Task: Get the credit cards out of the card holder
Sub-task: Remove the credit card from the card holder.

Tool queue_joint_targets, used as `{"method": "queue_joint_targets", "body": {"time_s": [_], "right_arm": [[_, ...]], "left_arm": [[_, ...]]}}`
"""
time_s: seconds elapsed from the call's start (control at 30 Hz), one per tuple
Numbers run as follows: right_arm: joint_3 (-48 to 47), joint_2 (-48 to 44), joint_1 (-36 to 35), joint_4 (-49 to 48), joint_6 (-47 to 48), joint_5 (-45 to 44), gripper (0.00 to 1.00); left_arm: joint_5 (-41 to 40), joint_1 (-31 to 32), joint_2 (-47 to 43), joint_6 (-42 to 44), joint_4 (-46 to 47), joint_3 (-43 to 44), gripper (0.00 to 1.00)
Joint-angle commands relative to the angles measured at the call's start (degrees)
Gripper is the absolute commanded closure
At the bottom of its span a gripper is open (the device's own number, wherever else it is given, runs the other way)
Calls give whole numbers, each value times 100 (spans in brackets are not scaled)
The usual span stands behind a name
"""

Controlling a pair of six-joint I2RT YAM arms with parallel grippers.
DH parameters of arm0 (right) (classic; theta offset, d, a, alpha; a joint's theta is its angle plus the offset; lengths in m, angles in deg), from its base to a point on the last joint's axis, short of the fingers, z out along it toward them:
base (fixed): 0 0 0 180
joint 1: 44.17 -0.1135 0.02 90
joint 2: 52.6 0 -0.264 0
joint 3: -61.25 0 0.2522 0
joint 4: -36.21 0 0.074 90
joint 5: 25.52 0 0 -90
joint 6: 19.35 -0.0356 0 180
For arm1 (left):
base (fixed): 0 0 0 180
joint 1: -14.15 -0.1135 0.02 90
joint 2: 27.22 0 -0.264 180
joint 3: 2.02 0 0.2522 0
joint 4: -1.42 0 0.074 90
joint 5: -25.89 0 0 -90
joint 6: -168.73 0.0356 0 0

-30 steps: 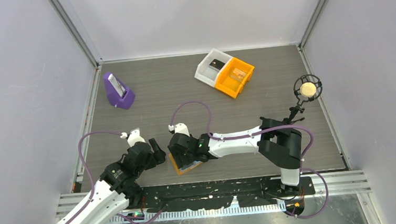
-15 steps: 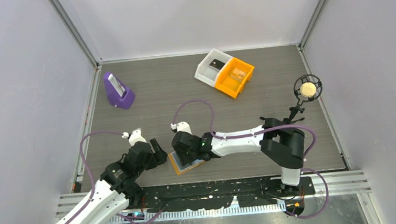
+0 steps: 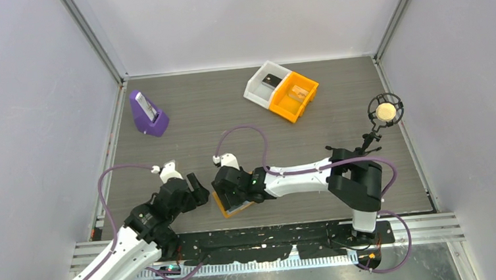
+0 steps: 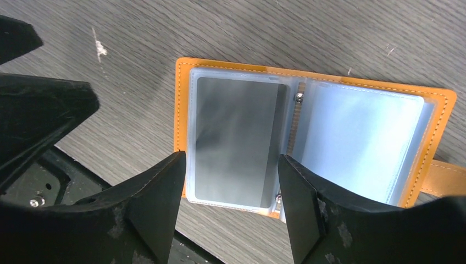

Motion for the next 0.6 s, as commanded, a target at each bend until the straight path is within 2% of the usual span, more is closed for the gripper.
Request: {"method": "queue_joint_targets", "body": {"time_s": [0.0, 0.57], "right_arm": [[-219, 184, -52, 66, 55, -341, 31], [-195, 287, -72, 121, 126, -483, 26]], "left_arm": [[-41, 5, -137, -125, 7, -3, 30], [47, 5, -2, -144, 176, -41, 30]]}}
